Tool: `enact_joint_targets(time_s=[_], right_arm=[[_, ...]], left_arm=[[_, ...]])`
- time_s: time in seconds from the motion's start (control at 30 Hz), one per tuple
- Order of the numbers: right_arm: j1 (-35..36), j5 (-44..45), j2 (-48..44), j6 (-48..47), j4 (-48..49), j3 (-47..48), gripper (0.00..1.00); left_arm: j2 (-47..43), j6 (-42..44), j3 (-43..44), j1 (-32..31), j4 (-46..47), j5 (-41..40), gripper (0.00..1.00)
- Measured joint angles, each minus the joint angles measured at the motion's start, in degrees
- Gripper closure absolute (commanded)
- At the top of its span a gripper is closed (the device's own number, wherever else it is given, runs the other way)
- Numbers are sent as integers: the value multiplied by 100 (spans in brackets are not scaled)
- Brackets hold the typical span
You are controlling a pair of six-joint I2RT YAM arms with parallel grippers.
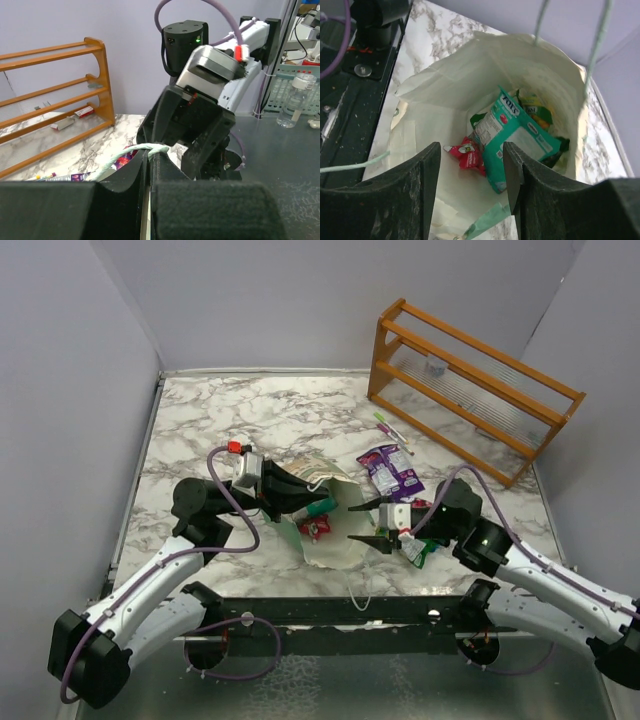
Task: Take the snacks out of the paper bag
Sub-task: Take out the snack from the paper bag.
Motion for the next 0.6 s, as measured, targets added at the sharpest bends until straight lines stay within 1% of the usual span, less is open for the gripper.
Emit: enact_joint_targets(time_s=[0.13,0.23,0.33,0.43,0.6], right_arm=[[680,597,404,-745,-59,249,42],[986,1080,741,-1386,-68,380,37],[1193,1521,1169,-2000,-72,533,33],[1342,1923,1696,-2527,-76,776,24],[1482,2457,2516,-3261,-74,1182,22]], left_arm=[[-2,2,-4,-4,-2,0,100],[-26,22,-20,-4,-35,0,100],[-103,118,-26,-4,-221,-2,100],[-225,337,-22,-4,-573,-9,100],[-369,575,-22,-7,-929,-28,100]])
